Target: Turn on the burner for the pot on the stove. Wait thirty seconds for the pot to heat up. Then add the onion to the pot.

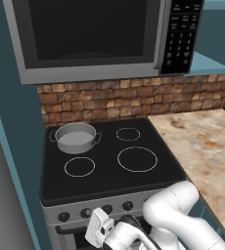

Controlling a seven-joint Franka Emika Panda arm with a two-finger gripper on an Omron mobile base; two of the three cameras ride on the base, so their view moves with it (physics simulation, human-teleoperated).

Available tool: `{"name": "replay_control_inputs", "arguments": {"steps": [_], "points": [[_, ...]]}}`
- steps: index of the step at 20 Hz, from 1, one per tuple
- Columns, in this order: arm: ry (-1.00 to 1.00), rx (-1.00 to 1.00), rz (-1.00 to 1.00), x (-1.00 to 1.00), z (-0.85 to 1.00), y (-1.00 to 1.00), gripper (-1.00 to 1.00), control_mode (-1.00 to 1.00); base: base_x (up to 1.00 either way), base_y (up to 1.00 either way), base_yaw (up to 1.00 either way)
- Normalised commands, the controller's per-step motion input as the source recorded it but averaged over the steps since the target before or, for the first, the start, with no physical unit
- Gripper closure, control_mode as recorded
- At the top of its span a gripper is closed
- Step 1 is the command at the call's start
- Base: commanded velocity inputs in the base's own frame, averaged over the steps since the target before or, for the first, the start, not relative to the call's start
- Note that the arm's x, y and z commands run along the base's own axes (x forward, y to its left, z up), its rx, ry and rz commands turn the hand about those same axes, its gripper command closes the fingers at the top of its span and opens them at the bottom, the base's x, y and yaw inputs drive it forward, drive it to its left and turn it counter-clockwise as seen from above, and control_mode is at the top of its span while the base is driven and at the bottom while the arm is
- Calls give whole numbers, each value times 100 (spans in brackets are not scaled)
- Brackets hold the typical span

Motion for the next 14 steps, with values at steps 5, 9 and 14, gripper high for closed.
{"name": "replay_control_inputs", "arguments": {"steps": [5,9,14], "points": [[0,0,-5,-8,48,25,-100,-100,0,0,0],[-2,0,-23,-69,100,38,-100,-100,0,0,0],[8,0,-35,-100,100,-9,-100,-100,0,0,0]]}}
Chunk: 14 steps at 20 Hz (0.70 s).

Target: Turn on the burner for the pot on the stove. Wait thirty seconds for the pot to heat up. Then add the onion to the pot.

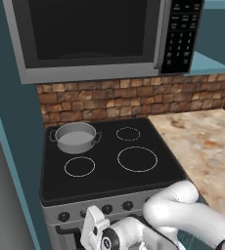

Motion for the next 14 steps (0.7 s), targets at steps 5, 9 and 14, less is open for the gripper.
{"name": "replay_control_inputs", "arguments": {"steps": [5,9,14], "points": [[6,1,-24,-60,48,-13,-100,-100,0,0,0],[0,1,-7,-35,15,0,-100,-100,0,0,0],[3,8,-42,-89,98,-10,-100,-100,0,0,0]]}}
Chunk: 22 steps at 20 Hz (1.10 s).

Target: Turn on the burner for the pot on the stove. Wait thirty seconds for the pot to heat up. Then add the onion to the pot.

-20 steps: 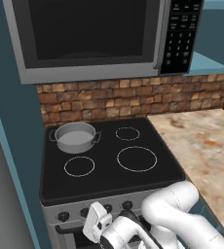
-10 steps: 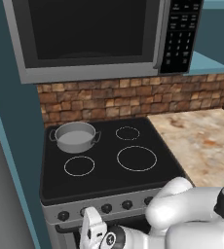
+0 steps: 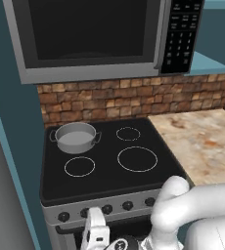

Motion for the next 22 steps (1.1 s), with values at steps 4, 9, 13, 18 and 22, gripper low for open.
{"name": "replay_control_inputs", "arguments": {"steps": [4,9,13,18,22], "points": [[36,2,-51,-24,100,-40,-100,-100,0,0,0],[71,-4,-51,2,93,-51,-100,-100,0,0,0],[51,0,-28,2,25,-49,-100,-100,0,0,0],[1,0,-1,0,0,0,-100,-100,0,0,0],[0,0,-9,0,0,-46,-100,-100,0,0,0]]}}
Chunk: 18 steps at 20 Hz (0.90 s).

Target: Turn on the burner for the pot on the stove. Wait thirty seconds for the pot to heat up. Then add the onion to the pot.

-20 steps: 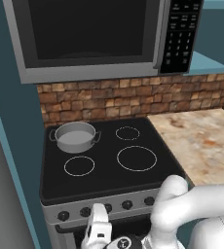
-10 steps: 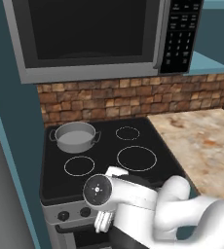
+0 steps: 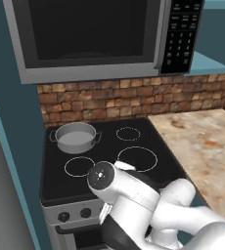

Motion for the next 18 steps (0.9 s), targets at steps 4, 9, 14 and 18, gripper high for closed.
{"name": "replay_control_inputs", "arguments": {"steps": [4,9,14,18], "points": [[0,4,-10,0,3,-87,-100,-100,0,0,0],[0,13,-11,2,28,-86,-100,-100,0,0,0],[-2,23,-14,11,73,-66,-100,-100,0,0,0],[-5,25,-12,0,72,-71,-100,-100,0,0,0]]}}
